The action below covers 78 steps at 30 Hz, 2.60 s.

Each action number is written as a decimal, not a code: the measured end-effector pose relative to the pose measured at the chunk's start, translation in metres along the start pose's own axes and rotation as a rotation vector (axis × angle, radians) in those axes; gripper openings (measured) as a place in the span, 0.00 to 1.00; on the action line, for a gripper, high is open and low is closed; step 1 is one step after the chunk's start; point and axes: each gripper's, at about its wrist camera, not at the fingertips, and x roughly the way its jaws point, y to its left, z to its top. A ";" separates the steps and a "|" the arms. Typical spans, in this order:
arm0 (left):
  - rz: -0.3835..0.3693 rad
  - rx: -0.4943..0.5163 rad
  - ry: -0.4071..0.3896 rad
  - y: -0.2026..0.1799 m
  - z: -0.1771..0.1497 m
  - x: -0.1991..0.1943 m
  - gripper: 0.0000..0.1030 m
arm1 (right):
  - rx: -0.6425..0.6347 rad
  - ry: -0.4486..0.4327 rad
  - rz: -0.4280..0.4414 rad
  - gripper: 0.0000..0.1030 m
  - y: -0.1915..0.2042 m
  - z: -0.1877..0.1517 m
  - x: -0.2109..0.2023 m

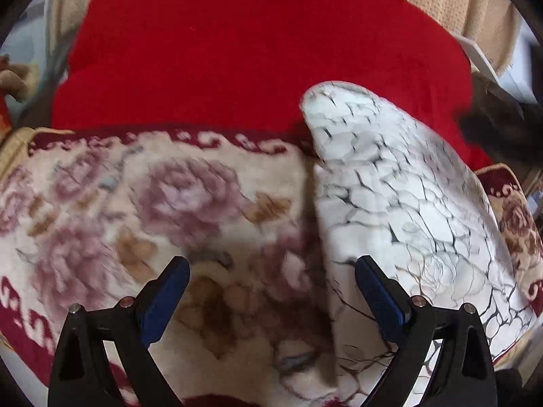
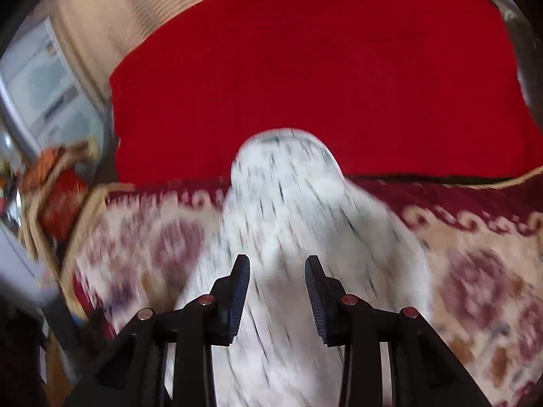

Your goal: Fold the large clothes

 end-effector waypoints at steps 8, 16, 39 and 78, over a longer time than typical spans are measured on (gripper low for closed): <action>0.060 0.032 -0.046 -0.007 -0.017 -0.004 0.95 | 0.221 0.142 0.052 0.37 -0.027 0.062 0.128; 0.044 0.013 -0.022 0.001 -0.022 -0.008 0.95 | 0.250 0.046 0.140 0.37 -0.036 0.045 0.094; 0.149 0.054 -0.089 -0.010 -0.033 -0.023 0.95 | 0.048 -0.133 -0.001 0.37 -0.032 -0.166 -0.056; 0.075 0.079 -0.035 -0.019 0.017 -0.006 0.95 | 0.266 -0.163 0.161 0.38 -0.097 -0.137 -0.029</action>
